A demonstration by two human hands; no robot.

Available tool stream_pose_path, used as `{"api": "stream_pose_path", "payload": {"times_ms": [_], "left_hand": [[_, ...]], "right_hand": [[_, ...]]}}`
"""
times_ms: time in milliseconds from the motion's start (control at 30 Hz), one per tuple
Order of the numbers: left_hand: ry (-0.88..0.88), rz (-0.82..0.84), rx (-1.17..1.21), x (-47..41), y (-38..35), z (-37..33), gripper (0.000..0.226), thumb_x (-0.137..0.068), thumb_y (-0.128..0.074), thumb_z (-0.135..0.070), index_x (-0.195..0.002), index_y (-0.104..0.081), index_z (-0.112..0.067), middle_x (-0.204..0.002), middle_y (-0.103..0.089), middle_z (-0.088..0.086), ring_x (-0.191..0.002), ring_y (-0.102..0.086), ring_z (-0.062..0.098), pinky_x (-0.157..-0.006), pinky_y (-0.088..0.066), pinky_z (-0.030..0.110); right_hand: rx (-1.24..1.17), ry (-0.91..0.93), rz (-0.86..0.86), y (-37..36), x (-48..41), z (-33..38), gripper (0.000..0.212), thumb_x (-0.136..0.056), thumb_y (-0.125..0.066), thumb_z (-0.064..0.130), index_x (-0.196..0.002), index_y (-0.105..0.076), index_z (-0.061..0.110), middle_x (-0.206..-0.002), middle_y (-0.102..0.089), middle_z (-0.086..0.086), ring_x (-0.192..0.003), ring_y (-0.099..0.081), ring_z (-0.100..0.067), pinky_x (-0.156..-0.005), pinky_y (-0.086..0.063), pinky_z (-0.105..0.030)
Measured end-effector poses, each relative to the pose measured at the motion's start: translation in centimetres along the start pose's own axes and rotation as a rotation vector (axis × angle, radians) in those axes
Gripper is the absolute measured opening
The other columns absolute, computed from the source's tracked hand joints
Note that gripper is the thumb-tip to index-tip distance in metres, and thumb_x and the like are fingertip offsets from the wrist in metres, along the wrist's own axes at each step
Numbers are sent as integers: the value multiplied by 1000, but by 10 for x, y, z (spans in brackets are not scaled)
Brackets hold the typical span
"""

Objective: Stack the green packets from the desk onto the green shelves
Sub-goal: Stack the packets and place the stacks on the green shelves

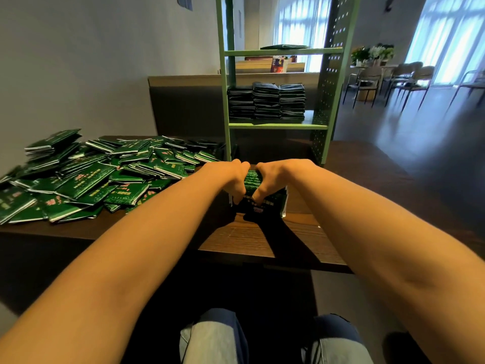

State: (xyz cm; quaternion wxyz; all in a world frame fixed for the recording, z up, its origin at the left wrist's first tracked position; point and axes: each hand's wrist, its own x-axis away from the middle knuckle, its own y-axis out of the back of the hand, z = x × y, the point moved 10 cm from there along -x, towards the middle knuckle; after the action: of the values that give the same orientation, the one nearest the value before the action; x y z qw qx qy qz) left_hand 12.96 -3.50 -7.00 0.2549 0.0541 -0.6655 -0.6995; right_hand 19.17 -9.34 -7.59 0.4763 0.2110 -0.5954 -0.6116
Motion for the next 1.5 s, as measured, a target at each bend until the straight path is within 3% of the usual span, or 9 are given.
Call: {"api": "stream_pose_path", "payload": {"times_ms": [67,267,533,733,1000,1333,1400,1500], "left_hand": [[12,3,-49,0,3,-5,94,-74,-83,-28,-147,-26,-16,-139,-37,9,-123,-50,34,-95,-51,50],[-34,67,-15,-9,5,-16,95,-64,-84,-35,-142,-31,-18,-125,-47,6,-110,-54,29,-93,-53,48],[-52,44,-44,-13,2,-14,89,-68,-82,-35,-139,-31,-18,-115,-40,6,-107,-48,28,-95,-51,49],[-43,52,-20,-15,3,-15,107,-66,-83,-48,-149,-21,-20,-138,-39,11,-124,-45,33,-100,-47,51],[-26,64,31,-17,0,-12,96,-69,-83,-40,-142,-25,-21,-118,-43,7,-110,-51,32,-95,-51,51],[-10,-35,83,-15,0,-15,88,-69,-87,-37,-135,-34,-12,-124,-46,10,-109,-48,28,-97,-50,47],[-20,-73,132,-14,2,-14,100,-69,-88,-35,-144,-27,-11,-135,-43,14,-118,-47,31,-100,-48,48],[-34,-216,149,-8,17,-4,128,-67,-88,-37,-157,2,-23,-156,-25,13,-141,-30,37,-108,-38,56]], "right_hand": [[11,9,-15,5,2,-1,72,-79,-85,42,-136,-47,20,-122,-61,-3,-110,-62,-24,-103,-52,-43],[21,7,39,12,3,-5,60,-82,-85,35,-130,-53,18,-122,-66,-6,-109,-65,-24,-100,-53,-41],[110,-53,86,0,-3,-13,88,-76,-88,45,-144,-39,19,-129,-58,-8,-117,-59,-27,-108,-48,-48],[135,-27,65,8,0,-13,74,-78,-88,39,-138,-49,19,-122,-64,-5,-110,-64,-24,-101,-54,-43],[159,-2,56,10,-6,-6,69,-73,-90,45,-128,-56,20,-113,-68,-3,-104,-67,-23,-99,-56,-42],[131,20,-31,7,-9,-9,48,-80,-86,38,-114,-56,23,-100,-64,1,-89,-63,-15,-78,-50,-28],[109,2,-54,10,-8,-12,52,-79,-87,41,-116,-57,20,-100,-65,0,-89,-63,-17,-81,-52,-31],[12,-43,-110,19,-4,-21,64,-74,-87,51,-118,-56,15,-109,-64,-3,-99,-63,-24,-88,-55,-39]]}}
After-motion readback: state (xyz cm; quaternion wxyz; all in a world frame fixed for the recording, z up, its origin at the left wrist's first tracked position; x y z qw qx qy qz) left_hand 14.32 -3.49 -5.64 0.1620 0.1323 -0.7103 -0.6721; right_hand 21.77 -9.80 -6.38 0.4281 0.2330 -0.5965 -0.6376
